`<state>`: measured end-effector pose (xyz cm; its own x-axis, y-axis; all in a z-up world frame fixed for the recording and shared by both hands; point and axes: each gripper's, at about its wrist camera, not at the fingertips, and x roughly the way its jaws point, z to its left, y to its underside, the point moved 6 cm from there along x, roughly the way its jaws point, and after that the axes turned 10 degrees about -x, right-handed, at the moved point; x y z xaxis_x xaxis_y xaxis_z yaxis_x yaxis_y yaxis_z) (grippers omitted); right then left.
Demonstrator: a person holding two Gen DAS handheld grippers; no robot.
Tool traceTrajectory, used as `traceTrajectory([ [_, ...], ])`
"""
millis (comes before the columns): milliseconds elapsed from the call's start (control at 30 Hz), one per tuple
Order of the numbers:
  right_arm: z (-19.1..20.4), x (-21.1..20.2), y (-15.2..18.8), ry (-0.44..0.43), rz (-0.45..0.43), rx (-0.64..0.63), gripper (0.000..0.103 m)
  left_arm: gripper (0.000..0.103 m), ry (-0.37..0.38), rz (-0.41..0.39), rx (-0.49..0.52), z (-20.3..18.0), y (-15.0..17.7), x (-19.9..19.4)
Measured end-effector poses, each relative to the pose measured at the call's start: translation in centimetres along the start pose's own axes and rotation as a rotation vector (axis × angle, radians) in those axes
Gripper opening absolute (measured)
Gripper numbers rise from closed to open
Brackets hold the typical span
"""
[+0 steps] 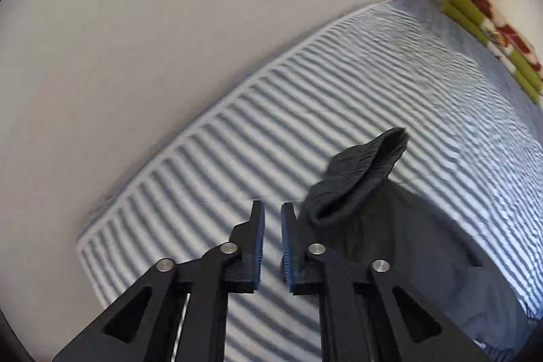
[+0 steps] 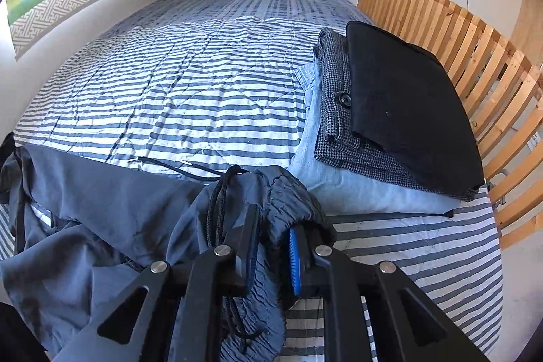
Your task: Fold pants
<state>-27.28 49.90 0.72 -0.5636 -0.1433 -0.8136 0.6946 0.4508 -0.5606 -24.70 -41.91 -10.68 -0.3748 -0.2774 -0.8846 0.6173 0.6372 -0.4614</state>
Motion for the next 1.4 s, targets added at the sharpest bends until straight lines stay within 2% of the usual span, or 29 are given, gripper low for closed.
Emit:
traceTrajectory([
  [33,-0.1,-0.1,-0.1,-0.004,-0.002,0.001,0.014,0.036,0.011,0.023,-0.024,1.5,-0.2,0.0],
  [67,-0.3,-0.1,-0.2,-0.007,-0.003,0.006,0.014,0.045,0.022,0.029,-0.038,2.5,-0.3,-0.2],
  [167,-0.7,-0.1,-0.3,0.001,0.01,0.005,0.017,0.047,0.005,-0.039,-0.042,3.9,-1.0,-1.9],
  [233,-1.0,0.1,-0.1,0.009,0.043,-0.006,0.019,0.048,0.05,-0.075,-0.064,3.5,-1.5,-3.0],
  [300,-1.7,0.0,0.1,0.015,0.062,0.011,0.019,0.053,0.128,-0.045,-0.019,0.8,-1.2,-3.0],
  [367,-2.3,-0.6,0.1,0.016,0.057,0.031,0.02,0.069,0.19,0.017,0.076,-3.5,0.5,-2.2],
  [467,-2.5,-2.1,-0.7,0.051,0.012,0.029,0.021,0.073,0.246,0.14,0.155,-9.8,3.4,0.4],
  [500,-2.3,-2.6,-1.0,0.049,-0.001,0.026,0.023,0.073,0.238,0.175,0.18,-11.2,4.6,1.6],
  [600,-1.0,-3.9,-1.8,0.012,-0.034,0.008,0.026,0.073,0.023,0.118,0.277,-13.6,6.9,4.8],
  [633,-0.4,-4.2,-2.0,-0.001,-0.04,-0.009,0.026,0.067,0.01,0.119,0.287,-14.0,7.4,5.6],
  [667,0.2,-4.6,-2.1,-0.015,-0.049,-0.019,0.026,0.049,0.036,0.136,0.293,-14.4,8.1,6.0],
  [700,0.8,-4.8,-2.3,-0.037,-0.058,-0.025,0.027,0.042,0.064,0.121,0.293,-14.2,8.2,5.3],
  [733,1.7,-4.9,-2.4,-0.073,-0.061,-0.031,0.027,0.014,0.069,0.114,0.299,-14.3,8.4,4.8],
  [767,2.6,-4.9,-2.5,-0.112,-0.062,-0.04,0.027,0.003,0.071,0.118,0.302,-14.0,8.6,4.1],
  [867,5.8,-4.5,-2.4,-0.177,-0.052,-0.082,0.027,0.003,0.109,0.09,0.265,-11.9,8.1,1.0],
  [1000,10.3,-3.2,-1.8,-0.237,-0.027,-0.161,0.027,0.003,0.162,0.03,0.162,-5.3,5.7,-3.9],
  [1033,11.3,-2.9,-1.6,-0.248,-0.022,-0.183,0.027,0.003,0.146,0.014,0.144,-3.3,5.2,-4.7],
  [1133,13.7,-1.9,-1.4,-0.273,-0.019,-0.244,0.027,0.003,0.028,-0.01,0.094,2.8,3.8,-5.2],
  [1200,15.0,-1.5,-1.3,-0.302,-0.021,-0.276,0.027,0.007,-0.03,0.027,0.059,6.2,3.4,-4.5],
  [1233,15.6,-1.3,-1.3,-0.316,-0.025,-0.287,0.027,0.013,-0.045,0.047,0.037,7.6,3.3,-4.3],
  [1267,16.0,-1.1,-1.4,-0.327,-0.033,-0.295,0.027,0.023,-0.055,0.052,0.016,8.7,3.0,-3.9],
  [1300,16.3,-1.1,-1.6,-0.335,-0.047,-0.299,0.027,0.026,-0.059,0.044,0.004,9.2,2.8,-4.1],
  [1400,17.0,-0.3,-2.3,-0.344,-0.061,-0.319,0.027,0.034,0.014,0.022,0.013,7.8,1.6,-4.5],
])
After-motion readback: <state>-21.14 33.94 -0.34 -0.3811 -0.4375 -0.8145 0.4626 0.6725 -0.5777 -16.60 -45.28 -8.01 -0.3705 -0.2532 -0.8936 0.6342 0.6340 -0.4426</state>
